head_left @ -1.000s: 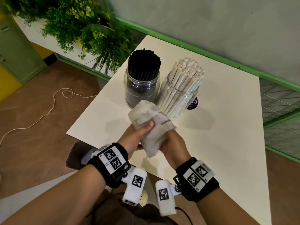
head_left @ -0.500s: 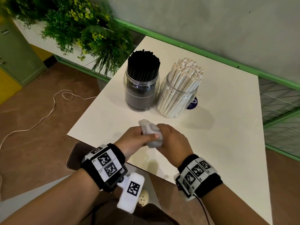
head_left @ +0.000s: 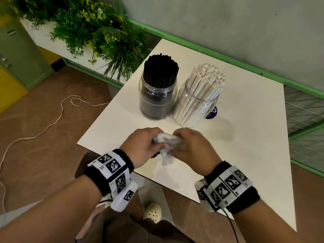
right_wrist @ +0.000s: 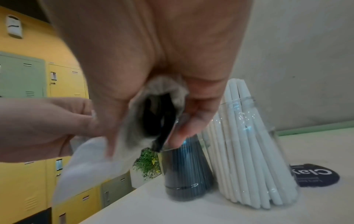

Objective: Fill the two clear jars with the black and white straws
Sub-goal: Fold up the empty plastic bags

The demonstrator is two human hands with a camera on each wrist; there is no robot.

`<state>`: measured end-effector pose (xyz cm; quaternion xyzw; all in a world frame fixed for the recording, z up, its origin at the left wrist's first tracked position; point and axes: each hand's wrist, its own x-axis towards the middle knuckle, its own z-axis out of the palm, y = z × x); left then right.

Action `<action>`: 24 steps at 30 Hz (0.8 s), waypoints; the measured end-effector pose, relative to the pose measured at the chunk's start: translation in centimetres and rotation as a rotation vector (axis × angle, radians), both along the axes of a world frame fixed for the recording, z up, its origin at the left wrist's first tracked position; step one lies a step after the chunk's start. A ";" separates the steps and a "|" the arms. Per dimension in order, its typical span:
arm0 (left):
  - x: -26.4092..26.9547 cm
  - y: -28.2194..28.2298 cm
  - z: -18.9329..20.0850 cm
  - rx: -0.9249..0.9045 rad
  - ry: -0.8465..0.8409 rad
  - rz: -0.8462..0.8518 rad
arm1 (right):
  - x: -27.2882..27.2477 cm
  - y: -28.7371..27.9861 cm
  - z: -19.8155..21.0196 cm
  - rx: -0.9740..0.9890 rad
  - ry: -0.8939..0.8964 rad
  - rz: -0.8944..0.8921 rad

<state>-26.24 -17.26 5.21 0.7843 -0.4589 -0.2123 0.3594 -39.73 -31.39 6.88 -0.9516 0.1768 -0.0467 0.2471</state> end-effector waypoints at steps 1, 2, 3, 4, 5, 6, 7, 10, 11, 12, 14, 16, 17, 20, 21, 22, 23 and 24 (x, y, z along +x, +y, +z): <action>0.3 0.0 -0.2 -0.002 -0.006 0.078 | -0.3 0.2 -0.3 -0.048 -0.114 -0.057; 0.5 0.1 -0.1 -0.008 -0.002 0.150 | -0.6 0.6 -0.4 -0.064 -0.208 -0.101; 0.4 0.1 0.0 -0.016 0.024 0.202 | -0.8 1.2 -0.5 -0.055 -0.266 -0.120; 0.3 0.1 -0.1 -0.028 0.053 0.231 | -1.0 1.8 -0.7 -0.036 -0.282 -0.117; 0.0 0.1 -0.1 -0.037 0.101 0.246 | -1.2 2.4 -0.9 -0.008 -0.273 -0.100; -0.3 0.2 -0.2 -0.058 0.179 0.247 | -1.3 2.8 -1.4 0.034 -0.250 -0.088; -0.6 0.1 -0.2 -0.095 0.283 0.229 | -1.3 3.0 -1.8 0.086 -0.230 -0.081; -1.6 -0.3 0.3 -0.220 0.693 0.135 | -1.1 3.5 -2.8 0.268 -0.193 -0.080; -1.7 -0.4 0.7 -0.244 0.810 0.109 | -1.0 3.6 -2.8 0.313 -0.203 -0.090; -1.7 -0.5 1.1 -0.258 0.884 0.098 | -0.9 3.7 -2.8 0.330 -0.223 -0.108; -1.2 -0.6 1.2 -0.271 0.850 0.129 | -1.0 3.4 -2.8 0.315 -0.237 -0.138; -0.5 -0.3 0.6 -0.256 0.590 0.225 | -1.0 3.1 -2.6 0.295 -0.198 -0.137; -0.3 0.0 0.4 -0.235 0.442 0.266 | -0.9 2.9 -2.6 0.274 -0.169 -0.129; -1.4 0.2 0.6 -0.196 0.334 0.177 | -0.1 3.3 -2.4 0.248 -0.139 -0.120; -2.1 0.1 0.9 -0.192 0.437 0.166 | 0.4 3.7 -2.4 0.263 -0.162 -0.120; -2.8 0.0 1.2 -0.201 0.588 0.194 | 1.0 4.5 -2.3 0.278 -0.195 -0.121; -3.1 -0.1 1.2 -0.225 0.721 0.245 | 1.6 5.4 -2.3 0.292 -0.230 -0.132; -3.2 -0.1 1.2 -0.251 0.800 0.295 | 2.0 6.3 -2.3 0.300 -0.264 -0.147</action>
